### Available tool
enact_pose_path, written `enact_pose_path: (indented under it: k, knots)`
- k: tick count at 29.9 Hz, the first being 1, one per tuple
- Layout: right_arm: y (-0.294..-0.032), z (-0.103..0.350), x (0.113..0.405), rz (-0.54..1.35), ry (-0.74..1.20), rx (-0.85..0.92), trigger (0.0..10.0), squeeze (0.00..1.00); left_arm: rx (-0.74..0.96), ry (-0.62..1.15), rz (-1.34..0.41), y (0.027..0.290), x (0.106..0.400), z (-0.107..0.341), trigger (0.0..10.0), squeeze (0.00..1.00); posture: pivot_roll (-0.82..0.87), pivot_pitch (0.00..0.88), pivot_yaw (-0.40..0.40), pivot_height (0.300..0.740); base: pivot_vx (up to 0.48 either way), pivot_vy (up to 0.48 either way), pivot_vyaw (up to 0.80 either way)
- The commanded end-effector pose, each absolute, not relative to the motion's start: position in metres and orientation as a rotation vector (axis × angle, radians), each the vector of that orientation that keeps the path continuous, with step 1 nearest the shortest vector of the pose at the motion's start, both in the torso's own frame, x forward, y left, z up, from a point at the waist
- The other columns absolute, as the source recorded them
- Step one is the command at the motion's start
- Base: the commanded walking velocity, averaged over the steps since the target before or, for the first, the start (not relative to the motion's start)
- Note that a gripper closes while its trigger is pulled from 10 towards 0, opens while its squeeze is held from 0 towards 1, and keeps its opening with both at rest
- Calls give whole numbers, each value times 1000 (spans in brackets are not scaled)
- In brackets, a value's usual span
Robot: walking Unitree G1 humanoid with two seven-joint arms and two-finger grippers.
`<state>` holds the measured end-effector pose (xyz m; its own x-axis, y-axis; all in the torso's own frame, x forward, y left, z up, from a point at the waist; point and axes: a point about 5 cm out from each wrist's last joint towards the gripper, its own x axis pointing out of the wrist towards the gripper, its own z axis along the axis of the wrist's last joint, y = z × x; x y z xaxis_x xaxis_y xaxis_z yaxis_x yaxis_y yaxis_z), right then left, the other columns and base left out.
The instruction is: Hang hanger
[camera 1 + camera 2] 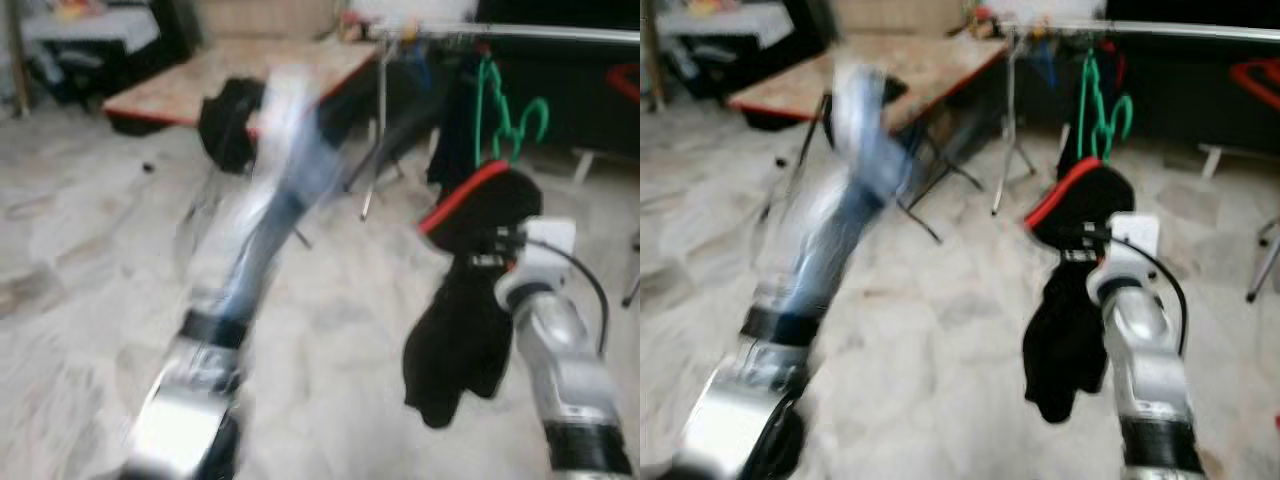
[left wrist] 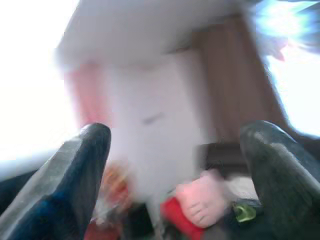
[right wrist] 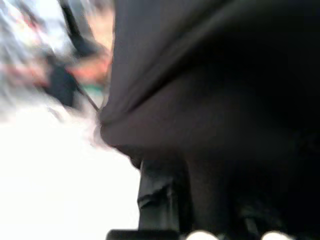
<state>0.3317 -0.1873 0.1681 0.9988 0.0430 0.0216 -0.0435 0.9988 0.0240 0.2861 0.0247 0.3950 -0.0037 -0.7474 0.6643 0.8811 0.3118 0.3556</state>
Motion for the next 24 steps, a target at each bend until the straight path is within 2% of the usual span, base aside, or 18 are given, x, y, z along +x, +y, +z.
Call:
enact_pose_path:
  k: [1, 2, 4, 6, 7, 13, 15, 16, 18, 20, 24]
  knots:
    - [-204, 178, 324, -19, -68, 55, 10000, 0, -219, -551, -1227, 28, 324, 320, 10000, 0, -247, 0, 271, 740, 0, 0, 0]
    - [-211, 171, 316, -36, -68, 59, 10000, 0, -169, -503, -1243, 22, 323, 304, 10000, 0, -178, 0, 281, 740, 0, 0, 0]
    - [-212, 166, 315, -39, -59, 43, 10000, 0, -135, -500, -1279, 20, 320, 300, 10000, 0, -183, 0, 288, 740, 0, 0, 0]
    - [-202, 151, 308, -38, -3, 63, 10000, 0, -49, -386, -1391, 17, 316, 284, 10000, 0, -246, 0, 324, 740, 0, 0, 0]
    - [-202, 151, 308, -38, -3, 63, 10000, 0, -49, -386, -1391, 17, 316, 284, 10000, 0, -246, 0, 324, 740, 0, 0, 0]
    - [-189, 133, 299, -8, 46, 68, 10000, 0, 80, -285, -1423, 31, 324, 257, 10000, 0, -216, 0, 325, 740, 0, 0, 0]
    - [-189, 132, 299, -7, 48, 61, 10000, 0, 68, -285, -1372, 36, 332, 261, 10000, 0, -204, 0, 326, 740, 0, 0, 0]
    - [-189, 131, 300, -10, 52, 58, 10000, 0, 13, -261, -1244, 43, 345, 263, 10000, 0, -205, 0, 317, 740, 0, 0, 0]
    - [-190, 130, 301, -13, 57, 56, 10000, 0, -11, -249, -1170, 51, 352, 261, 10000, 0, -195, 0, 303, 740, 0, 0, 0]
    - [-192, 129, 301, -20, 71, 55, 10000, 0, 36, -231, -1068, 64, 359, 252, 10000, 0, -183, 0, 289, 740, 0, 0, 0]
    - [-193, 124, 305, 4, 98, 17, 10000, 0, -16, -186, -835, 97, 366, 232, 10000, 0, -155, 0, 262, 740, 0, 0, 0]
